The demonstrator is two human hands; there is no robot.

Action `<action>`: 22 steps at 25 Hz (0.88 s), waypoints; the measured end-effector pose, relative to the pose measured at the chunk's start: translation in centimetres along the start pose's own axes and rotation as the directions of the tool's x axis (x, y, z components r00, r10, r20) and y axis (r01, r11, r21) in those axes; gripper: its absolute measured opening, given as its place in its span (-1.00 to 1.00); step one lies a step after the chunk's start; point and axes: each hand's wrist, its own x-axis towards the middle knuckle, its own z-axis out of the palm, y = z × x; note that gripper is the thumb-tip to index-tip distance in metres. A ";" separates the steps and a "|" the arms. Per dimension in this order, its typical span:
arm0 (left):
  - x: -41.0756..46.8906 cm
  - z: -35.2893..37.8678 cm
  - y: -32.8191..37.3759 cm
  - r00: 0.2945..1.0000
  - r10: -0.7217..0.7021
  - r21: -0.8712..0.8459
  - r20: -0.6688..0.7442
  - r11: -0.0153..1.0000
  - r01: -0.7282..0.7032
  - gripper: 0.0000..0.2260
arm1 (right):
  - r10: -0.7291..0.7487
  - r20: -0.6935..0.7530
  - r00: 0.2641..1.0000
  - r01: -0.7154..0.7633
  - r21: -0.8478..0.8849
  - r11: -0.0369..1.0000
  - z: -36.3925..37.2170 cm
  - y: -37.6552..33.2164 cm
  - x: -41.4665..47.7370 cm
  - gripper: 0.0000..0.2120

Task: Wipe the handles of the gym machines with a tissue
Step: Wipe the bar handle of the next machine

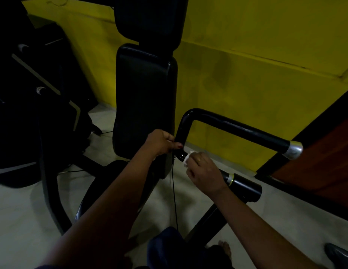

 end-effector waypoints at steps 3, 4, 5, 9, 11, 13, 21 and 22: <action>-0.5 0.6 0.0 0.997 0.035 0.057 -0.069 0.998 -0.031 -0.79 | 0.306 0.012 0.952 -0.306 0.082 0.948 -0.3 -0.8 1.5 -0.92; -0.5 0.9 -0.2 0.994 0.037 0.043 -0.104 0.999 -0.033 -0.77 | 0.447 0.071 0.892 -0.453 0.132 0.882 0.1 -1.0 2.6 -0.92; -0.4 1.1 -0.3 0.990 0.036 0.028 -0.136 0.999 -0.032 -0.74 | 0.550 0.157 0.820 -0.572 0.199 0.796 0.2 -1.1 3.7 -0.89; -0.3 1.1 -0.6 0.990 0.029 0.011 -0.141 1.000 -0.028 -0.69 | 0.481 0.382 0.789 -0.605 0.349 0.716 -1.2 2.0 3.6 -0.89; -0.4 1.1 -0.4 0.991 0.022 0.011 -0.130 1.000 -0.021 -0.72 | 0.435 0.546 0.717 -0.653 0.305 0.693 -2.2 4.8 2.9 -0.90; -0.6 1.1 -0.1 0.991 0.021 0.039 -0.129 0.999 -0.016 -0.75 | 0.462 0.702 0.541 -0.825 0.338 0.453 -2.3 5.9 3.4 -0.87; -0.7 1.0 0.5 0.987 0.083 0.280 -0.135 0.959 -0.042 -0.83 | 0.238 0.956 0.171 -0.955 0.102 0.277 -0.4 3.5 9.7 -0.73; -0.7 1.0 0.5 0.988 0.086 0.293 -0.131 0.955 -0.044 -0.84 | 0.170 0.980 0.104 -0.967 0.060 0.246 -0.2 3.9 9.4 -0.71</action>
